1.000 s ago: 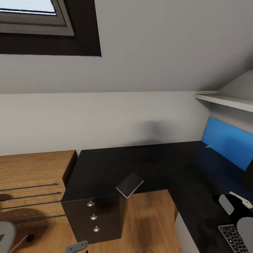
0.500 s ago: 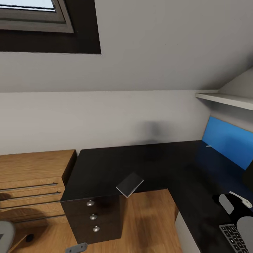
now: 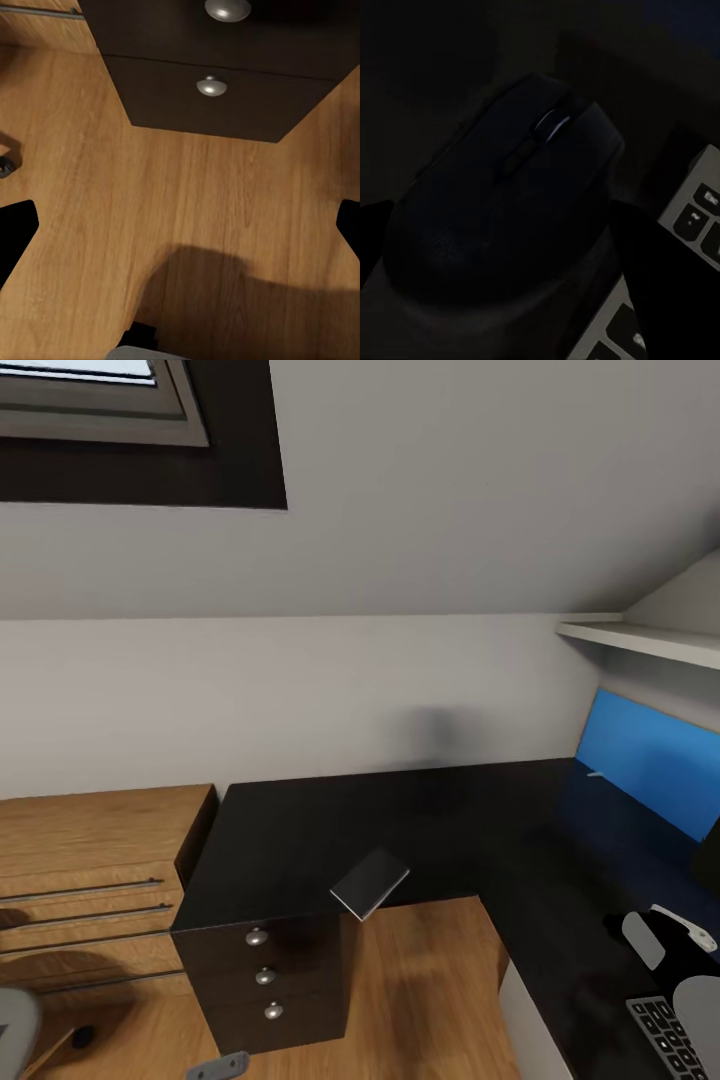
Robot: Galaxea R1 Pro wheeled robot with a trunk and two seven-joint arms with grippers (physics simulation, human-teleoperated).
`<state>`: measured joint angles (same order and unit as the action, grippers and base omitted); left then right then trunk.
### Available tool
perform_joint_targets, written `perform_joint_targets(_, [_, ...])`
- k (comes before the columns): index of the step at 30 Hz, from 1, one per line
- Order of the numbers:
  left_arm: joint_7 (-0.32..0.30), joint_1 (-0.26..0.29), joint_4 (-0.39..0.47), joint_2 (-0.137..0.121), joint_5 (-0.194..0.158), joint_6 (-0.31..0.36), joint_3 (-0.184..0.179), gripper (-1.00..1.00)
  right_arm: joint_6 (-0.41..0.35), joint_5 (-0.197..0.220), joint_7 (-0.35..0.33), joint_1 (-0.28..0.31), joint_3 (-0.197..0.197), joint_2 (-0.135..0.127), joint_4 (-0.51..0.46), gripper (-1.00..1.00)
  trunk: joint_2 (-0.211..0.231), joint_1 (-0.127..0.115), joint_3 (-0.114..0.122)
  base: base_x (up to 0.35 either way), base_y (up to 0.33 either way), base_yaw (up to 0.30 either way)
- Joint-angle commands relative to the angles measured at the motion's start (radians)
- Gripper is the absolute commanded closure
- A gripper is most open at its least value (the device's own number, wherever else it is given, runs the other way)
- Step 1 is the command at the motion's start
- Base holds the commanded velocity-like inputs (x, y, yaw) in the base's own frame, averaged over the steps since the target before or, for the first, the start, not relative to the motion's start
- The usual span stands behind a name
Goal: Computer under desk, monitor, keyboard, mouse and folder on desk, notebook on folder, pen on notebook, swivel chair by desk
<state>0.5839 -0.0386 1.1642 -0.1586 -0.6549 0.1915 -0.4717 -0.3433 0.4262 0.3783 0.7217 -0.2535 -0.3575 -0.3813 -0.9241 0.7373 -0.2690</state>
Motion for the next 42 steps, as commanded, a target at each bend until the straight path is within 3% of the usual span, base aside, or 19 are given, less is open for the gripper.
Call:
perform_joint_targets(1, [0.007, 0.000, 0.002, -0.001, -0.005, 0.003, -0.002, -1.00, -0.003, 0.009, 0.007, 0.000, 0.000, 0.000, -0.003, 1.00, -0.001, 0.000, -0.001, 0.000, 0.000, 0.000])
perform_joint_targets(16, [0.007, 0.001, 0.000, -0.001, -0.005, 0.003, -0.004, -1.00, -0.002, 0.009, 0.007, 0.000, 0.000, 0.001, -0.004, 1.00, -0.001, 0.000, -0.001, 0.000, 0.000, 0.000])
perform_joint_targets(17, [0.007, 0.001, 0.000, -0.001, -0.005, 0.003, -0.004, -1.00, -0.002, 0.009, 0.007, 0.000, 0.000, 0.001, -0.004, -1.00, -0.001, 0.000, -0.001, 0.000, 0.000, 0.000])
perform_joint_targets(28, [0.007, 0.000, -0.009, -0.001, -0.005, 0.003, -0.004, -1.00, 0.006, 0.009, 0.007, 0.000, 0.001, 0.002, -0.011, -1.00, -0.001, 0.000, -0.001, 0.000, 0.000, 0.000])
perform_joint_targets(31, [0.007, 0.000, -0.035, -0.001, -0.003, 0.003, -0.006, -1.00, 0.010, 0.009, 0.005, 0.000, 0.001, 0.008, -0.065, -1.00, -0.001, 0.000, -0.001, 0.000, 0.000, 0.000])
perform_joint_targets(36, [0.006, 0.000, -0.053, 0.002, -0.003, 0.003, -0.007, -1.00, 0.010, -0.001, 0.008, -0.002, 0.002, 0.082, -0.182, -1.00, -0.001, 0.000, -0.001, 0.000, 0.000, 0.000])
perform_joint_targets(40, [0.005, 0.000, -0.069, 0.007, 0.000, 0.003, -0.007, -1.00, 0.006, -0.003, 0.009, -0.003, 0.005, 0.119, -0.205, -1.00, -0.001, 0.000, -0.001, 0.000, 0.000, 0.000])
perform_joint_targets(42, [0.005, 0.000, -0.078, 0.016, 0.002, 0.003, -0.007, -1.00, 0.004, -0.004, 0.010, -0.004, 0.006, 0.163, -0.213, -1.00, -0.001, 0.000, -0.001, 0.000, 0.000, 0.000])
